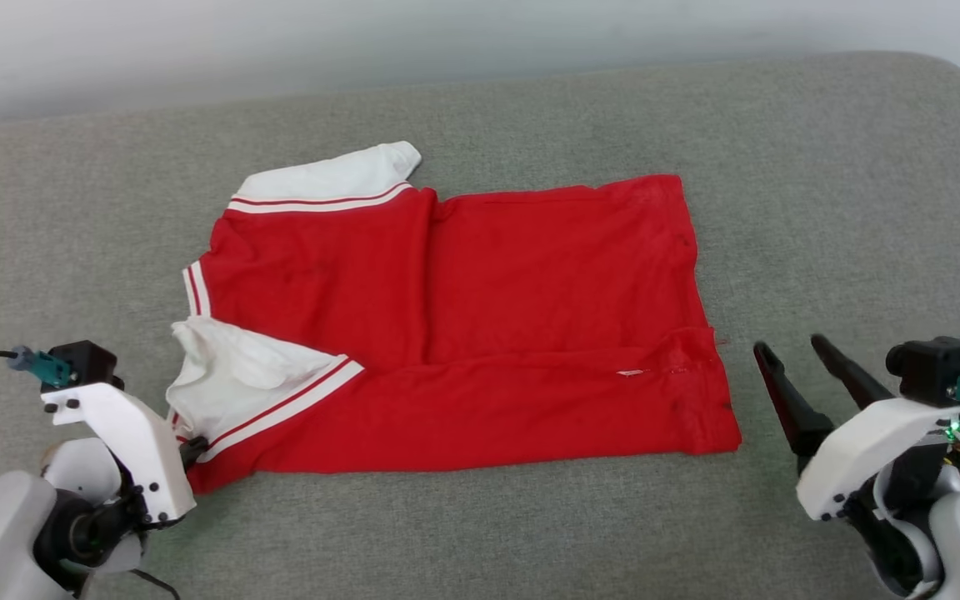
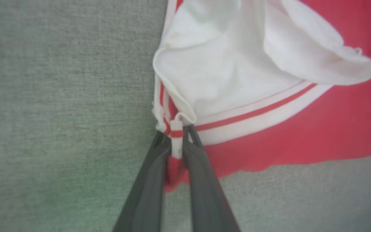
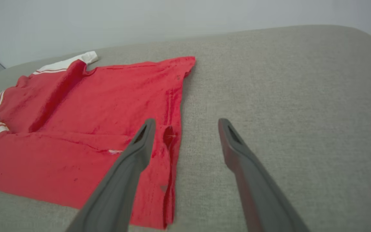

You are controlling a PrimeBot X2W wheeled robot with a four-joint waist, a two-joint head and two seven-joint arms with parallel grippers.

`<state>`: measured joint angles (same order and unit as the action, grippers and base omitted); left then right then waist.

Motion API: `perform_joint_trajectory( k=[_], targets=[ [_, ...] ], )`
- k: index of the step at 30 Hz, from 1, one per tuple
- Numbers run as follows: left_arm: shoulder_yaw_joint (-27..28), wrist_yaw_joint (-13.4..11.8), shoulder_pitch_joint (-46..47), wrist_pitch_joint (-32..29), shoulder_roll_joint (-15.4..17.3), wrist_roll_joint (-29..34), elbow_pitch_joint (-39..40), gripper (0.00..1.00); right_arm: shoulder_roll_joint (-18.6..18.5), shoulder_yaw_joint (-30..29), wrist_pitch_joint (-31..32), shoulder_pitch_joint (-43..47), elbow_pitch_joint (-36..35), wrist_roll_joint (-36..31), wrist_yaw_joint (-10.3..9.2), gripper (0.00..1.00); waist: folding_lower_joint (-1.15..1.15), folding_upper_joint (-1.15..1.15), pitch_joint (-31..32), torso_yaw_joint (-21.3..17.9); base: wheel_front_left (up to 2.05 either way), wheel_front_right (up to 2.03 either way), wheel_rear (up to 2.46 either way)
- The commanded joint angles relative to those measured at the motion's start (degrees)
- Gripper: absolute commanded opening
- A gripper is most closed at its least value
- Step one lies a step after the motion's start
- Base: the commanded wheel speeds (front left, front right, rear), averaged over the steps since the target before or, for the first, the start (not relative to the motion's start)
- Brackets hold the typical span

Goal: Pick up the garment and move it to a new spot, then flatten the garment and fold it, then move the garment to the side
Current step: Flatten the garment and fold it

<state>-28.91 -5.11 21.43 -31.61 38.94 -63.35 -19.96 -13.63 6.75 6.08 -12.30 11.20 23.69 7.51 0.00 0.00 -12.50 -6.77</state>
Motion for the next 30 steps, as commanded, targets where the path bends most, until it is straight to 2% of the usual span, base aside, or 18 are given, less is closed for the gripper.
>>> perform_joint_trajectory(
  k=[1, 6, 9, 12, 19, 20, 21, 30],
  targets=[
    [-0.85, -0.19, -1.51, 0.84, -1.37, 0.75, 0.37, 0.0, -0.94, -0.26, 3.7, -0.09, 0.74, 1.13, -0.04, 1.0, 0.0, 0.0, 0.68, 0.81, 0.0, 0.0, 0.0],
    [0.1, -1.29, 0.32, 4.9, -0.66, 3.4, 4.29, 0.0, -3.24, -0.38, 22.15, -2.33, 3.0, 4.29, -0.04, 1.0, 0.0, 0.0, 0.91, 2.82, 0.0, 0.0, 0.0],
    [0.13, -2.0, 1.07, 6.24, -0.78, 4.63, 6.78, 0.0, -2.97, 0.46, 29.21, -3.95, 3.73, 5.1, -0.04, 1.0, 0.0, 0.0, 0.21, 3.94, 0.0, 0.0, 0.0],
    [0.07, -2.73, 1.68, 7.24, -1.08, 5.63, 8.91, 0.0, -2.02, 1.21, 32.99, -5.86, 5.54, 5.01, -0.04, 1.0, 0.0, 0.0, -0.78, 5.07, 0.0, 0.0, 0.0],
    [-0.67, -3.46, 2.37, 8.85, -2.61, 6.9, 10.98, 0.0, 0.76, 4.24, 36.09, -8.32, 15.09, 6.13, -0.02, 1.0, 0.0, 0.0, -2.22, 7.27, 0.0, 0.0, 0.0],
    [-0.67, -3.4, 2.16, 9.26, -2.85, 6.87, 11.02, 0.0, 1.3, 4.97, 36.69, -8.25, 16.12, 6.64, 0.04, 0.81, 0.0, 0.0, -2.23, 7.39, 0.0, 0.0, 0.0],
    [-0.65, -3.35, 1.97, 9.48, -3.07, 6.78, 11.03, 0.0, 1.59, 5.49, 36.54, -8.25, 16.65, 7.03, 0.07, 0.0, 0.0, 0.0, -2.23, 7.5, 0.0, 0.0, 0.0],
    [-0.02, -3.93, -0.78, 11.98, -3.62, 6.38, 9.16, 0.0, -1.81, 7.77, 33.46, -10.02, 15.54, 8.68, 0.05, 0.0, 0.0, 0.0, 0.85, 6.86, 0.0, 0.0, 0.0]
  ],
)
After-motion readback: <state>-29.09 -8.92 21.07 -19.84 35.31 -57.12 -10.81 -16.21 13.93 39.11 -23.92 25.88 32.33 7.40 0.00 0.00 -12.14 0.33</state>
